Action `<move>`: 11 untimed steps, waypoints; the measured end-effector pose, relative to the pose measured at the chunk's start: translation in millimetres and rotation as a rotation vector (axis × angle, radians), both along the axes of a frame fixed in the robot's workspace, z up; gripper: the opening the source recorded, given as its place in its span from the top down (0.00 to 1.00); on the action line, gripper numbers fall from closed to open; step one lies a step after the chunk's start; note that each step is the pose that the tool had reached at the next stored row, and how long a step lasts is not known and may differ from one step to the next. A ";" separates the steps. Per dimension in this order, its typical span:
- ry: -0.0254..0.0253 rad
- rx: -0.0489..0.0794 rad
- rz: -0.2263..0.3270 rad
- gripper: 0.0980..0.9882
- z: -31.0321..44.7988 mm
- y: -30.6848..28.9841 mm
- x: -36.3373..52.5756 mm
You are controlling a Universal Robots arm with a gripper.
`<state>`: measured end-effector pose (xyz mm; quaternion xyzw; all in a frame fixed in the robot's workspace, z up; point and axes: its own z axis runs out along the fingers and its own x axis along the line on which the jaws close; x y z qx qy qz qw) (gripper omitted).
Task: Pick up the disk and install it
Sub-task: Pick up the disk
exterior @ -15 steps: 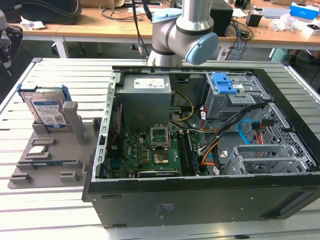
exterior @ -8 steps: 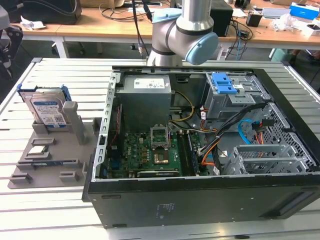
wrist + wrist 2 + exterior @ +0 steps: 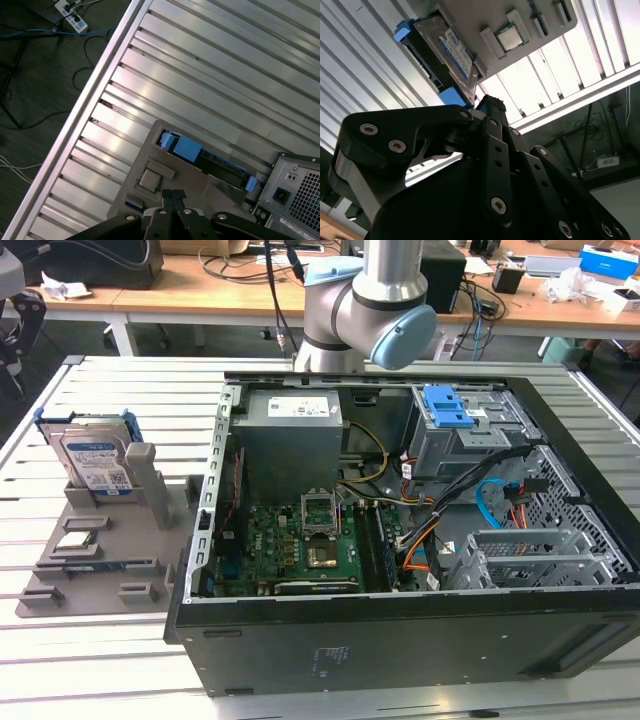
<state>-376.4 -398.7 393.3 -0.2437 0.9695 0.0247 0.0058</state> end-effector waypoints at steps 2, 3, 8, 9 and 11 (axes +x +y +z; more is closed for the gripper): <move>0.0000 0.000 0.017 1.00 0.0 0.0 0.0; 0.0000 0.000 0.030 1.00 0.0 0.0 0.0; 0.0000 0.000 0.063 1.00 0.0 0.0 0.0; 0.0000 0.000 0.070 1.00 0.0 0.0 0.0; 0.0000 0.000 0.082 1.00 0.0 0.0 0.0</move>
